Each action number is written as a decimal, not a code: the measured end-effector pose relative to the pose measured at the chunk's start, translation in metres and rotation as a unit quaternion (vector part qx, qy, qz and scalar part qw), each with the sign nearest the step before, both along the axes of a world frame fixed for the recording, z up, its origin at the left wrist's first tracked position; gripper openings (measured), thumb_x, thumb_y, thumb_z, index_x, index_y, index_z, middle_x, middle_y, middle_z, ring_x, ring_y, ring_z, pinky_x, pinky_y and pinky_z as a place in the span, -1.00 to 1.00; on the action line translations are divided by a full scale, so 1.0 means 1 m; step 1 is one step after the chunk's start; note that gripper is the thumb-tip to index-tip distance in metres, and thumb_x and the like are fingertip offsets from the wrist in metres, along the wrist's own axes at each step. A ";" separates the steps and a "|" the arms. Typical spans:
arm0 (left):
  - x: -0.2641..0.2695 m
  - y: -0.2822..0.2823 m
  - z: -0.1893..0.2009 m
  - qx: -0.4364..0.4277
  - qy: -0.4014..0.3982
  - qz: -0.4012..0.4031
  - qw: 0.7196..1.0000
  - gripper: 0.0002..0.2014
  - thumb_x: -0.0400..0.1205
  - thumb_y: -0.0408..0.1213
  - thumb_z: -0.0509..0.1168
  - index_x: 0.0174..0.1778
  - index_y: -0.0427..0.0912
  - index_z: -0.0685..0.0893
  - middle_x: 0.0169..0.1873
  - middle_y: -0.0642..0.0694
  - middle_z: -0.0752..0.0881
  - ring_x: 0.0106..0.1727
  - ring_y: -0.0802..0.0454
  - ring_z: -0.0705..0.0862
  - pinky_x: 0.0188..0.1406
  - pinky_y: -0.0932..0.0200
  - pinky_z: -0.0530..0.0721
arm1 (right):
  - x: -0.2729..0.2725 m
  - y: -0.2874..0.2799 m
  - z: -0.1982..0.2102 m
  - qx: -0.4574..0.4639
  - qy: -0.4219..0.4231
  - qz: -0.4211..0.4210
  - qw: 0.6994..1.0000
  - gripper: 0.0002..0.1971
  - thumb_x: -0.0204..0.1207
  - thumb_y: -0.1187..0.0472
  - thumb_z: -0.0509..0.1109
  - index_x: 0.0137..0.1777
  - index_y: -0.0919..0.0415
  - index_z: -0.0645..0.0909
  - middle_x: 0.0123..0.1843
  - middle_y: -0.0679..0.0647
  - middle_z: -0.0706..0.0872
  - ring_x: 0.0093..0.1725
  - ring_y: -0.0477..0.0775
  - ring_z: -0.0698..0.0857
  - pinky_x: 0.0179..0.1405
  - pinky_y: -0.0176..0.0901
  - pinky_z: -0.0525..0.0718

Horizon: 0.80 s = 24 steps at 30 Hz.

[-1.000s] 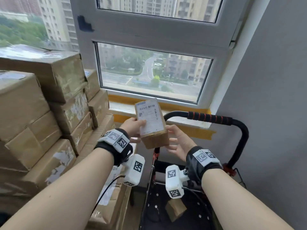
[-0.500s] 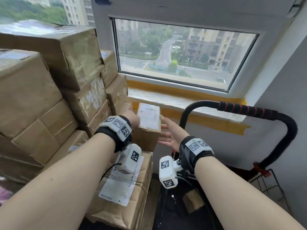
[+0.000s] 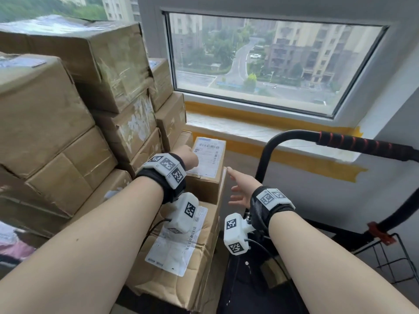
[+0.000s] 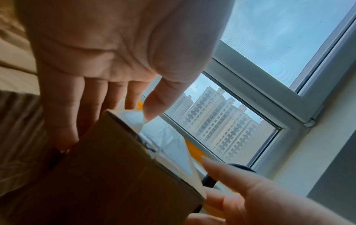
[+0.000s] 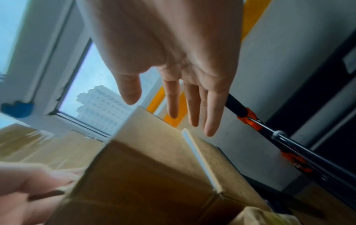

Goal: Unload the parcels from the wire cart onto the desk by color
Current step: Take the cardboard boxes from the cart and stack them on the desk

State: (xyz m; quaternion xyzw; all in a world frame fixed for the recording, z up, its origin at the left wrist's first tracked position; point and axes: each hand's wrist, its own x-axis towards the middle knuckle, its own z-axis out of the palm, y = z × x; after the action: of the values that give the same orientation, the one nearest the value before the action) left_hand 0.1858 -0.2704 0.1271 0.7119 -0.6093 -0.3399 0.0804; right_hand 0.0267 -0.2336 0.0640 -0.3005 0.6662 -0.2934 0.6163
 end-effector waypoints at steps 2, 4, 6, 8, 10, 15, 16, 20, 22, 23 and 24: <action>0.001 0.000 0.001 -0.005 -0.019 -0.018 1.000 -0.67 0.64 -0.44 0.17 0.33 -0.36 0.52 0.27 -0.28 0.58 0.26 -0.21 0.56 0.09 0.07 0.56 | 0.009 -0.003 -0.006 0.004 -0.030 0.013 0.999 -0.38 0.55 -0.24 0.26 0.51 0.09 0.37 0.41 0.26 0.49 0.21 0.28 0.59 0.06 0.10 0.67; 0.005 -0.001 0.001 -0.013 -0.036 -0.015 0.999 -0.68 0.65 -0.43 0.16 0.32 -0.39 0.52 0.27 -0.30 0.58 0.22 -0.20 0.57 0.06 0.06 0.52 | 0.018 -0.008 -0.009 0.004 -0.052 0.027 0.998 -0.38 0.55 -0.26 0.25 0.49 0.09 0.37 0.30 0.22 0.58 0.19 0.25 0.65 0.16 0.16 0.67; 0.010 -0.003 0.002 -0.014 -0.033 -0.006 0.999 -0.68 0.64 -0.44 0.16 0.32 -0.38 0.52 0.28 -0.30 0.59 0.27 -0.22 0.57 0.13 0.03 0.54 | 0.024 -0.012 -0.011 0.003 -0.059 0.041 0.997 -0.38 0.56 -0.26 0.22 0.47 0.14 0.38 0.24 0.18 0.62 0.17 0.23 0.68 0.15 0.14 0.66; 0.013 -0.003 0.003 -0.004 -0.021 0.000 1.000 -0.66 0.64 -0.46 0.14 0.34 -0.37 0.50 0.29 -0.28 0.57 0.31 -0.26 0.55 0.16 0.01 0.58 | 0.026 -0.014 -0.012 0.013 -0.058 0.056 0.997 -0.34 0.57 -0.28 0.19 0.50 0.19 0.35 0.37 0.18 0.57 0.26 0.25 0.63 0.17 0.14 0.63; 0.013 -0.003 0.004 0.001 -0.005 0.007 1.000 -0.66 0.64 -0.47 0.14 0.35 -0.35 0.51 0.30 -0.28 0.57 0.29 -0.25 0.55 0.18 -0.02 0.60 | 0.024 -0.017 -0.014 0.020 -0.044 0.067 0.997 -0.27 0.54 -0.33 0.18 0.48 0.24 0.41 0.43 0.15 0.54 0.32 0.24 0.60 0.29 0.18 0.57; 0.010 -0.003 0.003 -0.051 0.020 0.008 0.998 -0.67 0.61 -0.44 0.20 0.31 -0.22 0.57 0.21 -0.17 0.65 0.19 -0.12 0.62 0.11 0.05 0.61 | 0.017 -0.024 -0.017 0.012 0.002 0.081 0.997 -0.24 0.48 -0.43 0.11 0.43 0.15 0.51 0.42 0.01 0.53 0.36 0.17 0.48 0.26 0.19 0.53; 0.009 -0.003 0.003 -0.054 0.021 0.001 0.998 -0.66 0.61 -0.44 0.21 0.31 -0.21 0.57 0.21 -0.15 0.66 0.17 -0.10 0.62 0.09 0.08 0.59 | 0.016 -0.024 -0.017 0.013 0.003 0.080 0.997 -0.25 0.49 -0.43 0.11 0.45 0.12 0.50 0.43 -0.01 0.53 0.35 0.17 0.48 0.26 0.20 0.52; 0.007 0.000 0.008 -0.043 0.020 -0.010 0.999 -0.61 0.62 -0.47 0.22 0.40 -0.24 0.51 0.29 -0.17 0.61 0.22 -0.08 0.58 0.01 0.17 0.47 | 0.015 -0.024 -0.017 0.008 0.004 0.079 0.997 -0.32 0.53 -0.37 0.14 0.52 0.05 0.41 0.47 0.00 0.52 0.38 0.17 0.47 0.24 0.21 0.48; 0.007 0.001 0.010 -0.048 0.018 -0.008 0.999 -0.57 0.63 -0.46 0.22 0.45 -0.26 0.45 0.34 -0.19 0.58 0.29 -0.11 0.56 0.05 0.14 0.48 | 0.011 -0.025 -0.018 0.004 0.005 0.071 0.997 -0.34 0.54 -0.34 0.14 0.50 0.07 0.42 0.49 0.02 0.50 0.38 0.16 0.47 0.28 0.20 0.46; 0.006 0.001 0.011 -0.047 0.021 -0.007 0.999 -0.56 0.63 -0.45 0.22 0.46 -0.26 0.45 0.34 -0.20 0.57 0.26 -0.10 0.57 0.07 0.12 0.50 | 0.008 -0.025 -0.017 0.002 0.008 0.064 0.998 -0.35 0.55 -0.32 0.14 0.50 0.09 0.42 0.50 0.03 0.48 0.40 0.18 0.47 0.30 0.20 0.46; 0.006 0.001 0.012 -0.046 0.025 -0.007 0.999 -0.57 0.63 -0.44 0.23 0.44 -0.25 0.46 0.32 -0.19 0.58 0.20 -0.08 0.57 0.07 0.10 0.53 | 0.005 -0.024 -0.015 -0.002 0.013 0.054 0.998 -0.35 0.57 -0.30 0.15 0.51 0.11 0.41 0.50 0.04 0.48 0.41 0.19 0.47 0.30 0.19 0.47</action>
State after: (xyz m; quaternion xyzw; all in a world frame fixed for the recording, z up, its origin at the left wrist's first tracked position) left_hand 0.1918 -0.2693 0.1395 0.6942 -0.6272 -0.3297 0.1264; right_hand 0.0319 -0.2575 0.0491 -0.3412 0.6563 -0.2575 0.6217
